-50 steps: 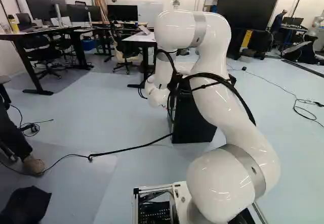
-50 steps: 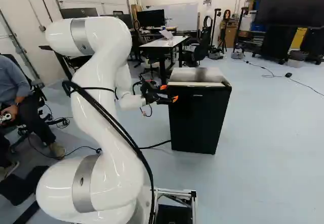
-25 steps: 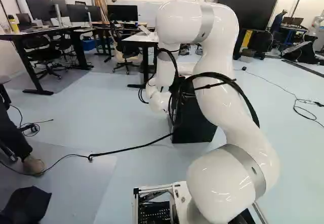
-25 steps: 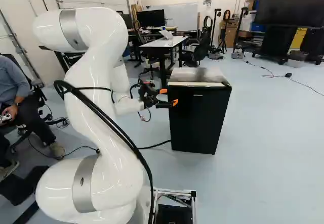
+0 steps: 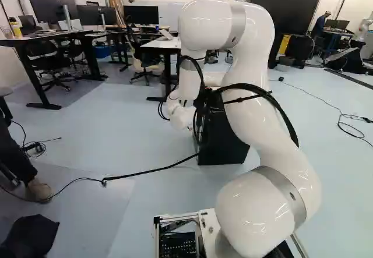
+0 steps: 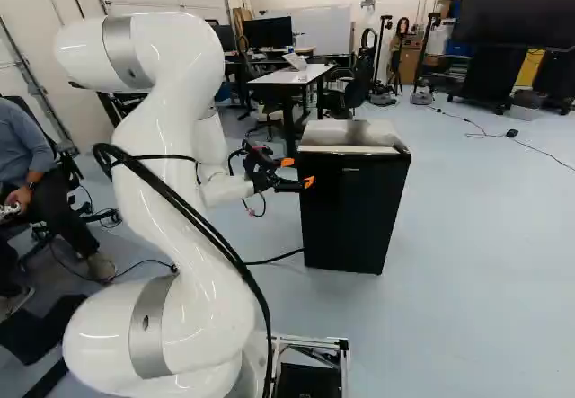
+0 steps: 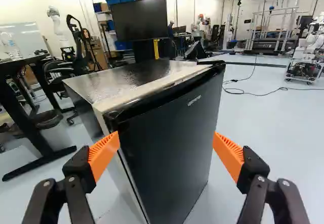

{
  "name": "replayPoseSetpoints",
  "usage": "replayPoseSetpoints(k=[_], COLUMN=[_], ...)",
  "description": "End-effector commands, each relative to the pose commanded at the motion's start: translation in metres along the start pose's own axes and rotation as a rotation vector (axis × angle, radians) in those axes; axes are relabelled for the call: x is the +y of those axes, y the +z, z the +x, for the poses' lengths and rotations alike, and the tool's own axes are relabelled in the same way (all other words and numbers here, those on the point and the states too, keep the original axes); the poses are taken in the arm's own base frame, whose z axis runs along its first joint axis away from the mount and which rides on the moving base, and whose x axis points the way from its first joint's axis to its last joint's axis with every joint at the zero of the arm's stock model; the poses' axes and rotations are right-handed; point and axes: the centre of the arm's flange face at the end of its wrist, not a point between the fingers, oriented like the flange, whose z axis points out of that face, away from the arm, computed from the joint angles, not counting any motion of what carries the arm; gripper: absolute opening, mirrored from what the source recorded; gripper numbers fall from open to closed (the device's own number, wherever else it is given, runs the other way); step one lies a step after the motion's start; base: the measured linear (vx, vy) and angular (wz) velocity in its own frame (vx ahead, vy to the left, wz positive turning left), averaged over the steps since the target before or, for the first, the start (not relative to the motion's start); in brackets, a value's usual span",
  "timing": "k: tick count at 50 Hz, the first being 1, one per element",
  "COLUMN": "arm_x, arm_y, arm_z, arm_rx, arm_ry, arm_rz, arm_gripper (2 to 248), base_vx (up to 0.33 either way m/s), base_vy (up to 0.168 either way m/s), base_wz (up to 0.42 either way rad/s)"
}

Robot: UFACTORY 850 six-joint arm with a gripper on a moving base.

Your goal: Open the fridge door

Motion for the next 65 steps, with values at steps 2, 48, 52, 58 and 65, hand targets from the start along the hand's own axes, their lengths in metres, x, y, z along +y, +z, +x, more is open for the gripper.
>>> replayPoseSetpoints(k=[2, 48, 52, 58, 65], arm_x=[-0.001, -0.035, -0.038, -0.042, -0.047], arm_y=[-0.001, 0.001, 0.003, 0.007, 0.01], arm_z=[0.0, -0.006, -0.006, -0.007, -0.008], arm_rx=[0.0, 0.013, 0.015, 0.018, 0.021], arm_ry=[0.0, 0.031, 0.035, 0.041, 0.048], arm_rz=[0.003, 0.034, 0.033, 0.032, 0.031], arm_gripper=[247, 247, 247, 247, 247], base_vx=[0.0, 0.0, 0.0, 0.0, 0.0], base_vy=[0.0, 0.0, 0.0, 0.0, 0.0], base_wz=[0.0, 0.0, 0.0, 0.0, 0.0])
